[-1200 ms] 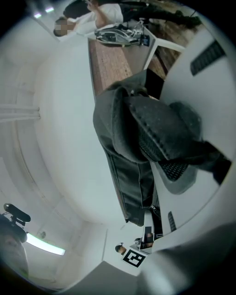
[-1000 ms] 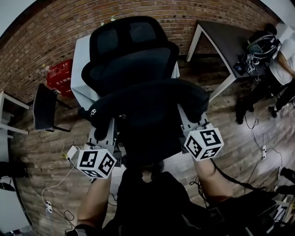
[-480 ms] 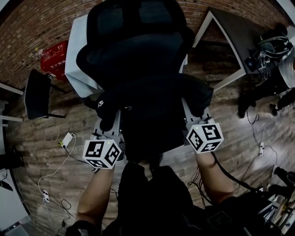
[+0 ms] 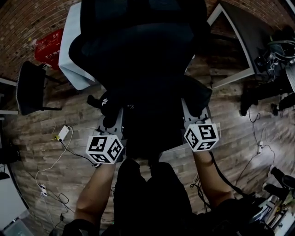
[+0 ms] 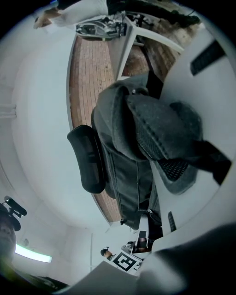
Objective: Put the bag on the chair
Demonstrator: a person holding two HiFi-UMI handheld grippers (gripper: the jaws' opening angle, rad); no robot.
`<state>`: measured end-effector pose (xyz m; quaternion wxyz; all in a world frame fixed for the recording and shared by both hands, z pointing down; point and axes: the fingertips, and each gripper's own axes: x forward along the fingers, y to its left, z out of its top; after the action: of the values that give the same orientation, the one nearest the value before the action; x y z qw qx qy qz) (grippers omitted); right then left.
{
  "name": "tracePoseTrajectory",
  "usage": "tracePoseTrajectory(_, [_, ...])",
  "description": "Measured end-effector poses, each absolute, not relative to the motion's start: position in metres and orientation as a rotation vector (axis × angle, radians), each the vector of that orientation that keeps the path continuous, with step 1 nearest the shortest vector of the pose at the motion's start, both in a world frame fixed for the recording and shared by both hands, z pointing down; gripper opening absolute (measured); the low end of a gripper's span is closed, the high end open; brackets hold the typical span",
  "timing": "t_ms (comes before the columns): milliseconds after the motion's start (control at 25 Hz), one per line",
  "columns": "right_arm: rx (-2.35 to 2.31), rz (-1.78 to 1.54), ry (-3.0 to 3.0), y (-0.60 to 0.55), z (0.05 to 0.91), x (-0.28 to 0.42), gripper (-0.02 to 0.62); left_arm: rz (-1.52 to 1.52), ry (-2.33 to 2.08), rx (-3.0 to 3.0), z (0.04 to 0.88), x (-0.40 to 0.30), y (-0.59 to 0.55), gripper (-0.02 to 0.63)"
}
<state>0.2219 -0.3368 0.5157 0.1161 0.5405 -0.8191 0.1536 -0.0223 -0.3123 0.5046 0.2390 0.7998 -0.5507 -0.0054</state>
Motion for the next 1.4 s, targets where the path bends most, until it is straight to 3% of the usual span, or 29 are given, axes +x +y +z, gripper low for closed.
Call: tracePoseTrajectory(1400, [1.46,0.629,-2.221,-0.379,0.727,0.213,0.078,0.22,-1.549,1.928,0.713,-0.029,-0.35,0.06])
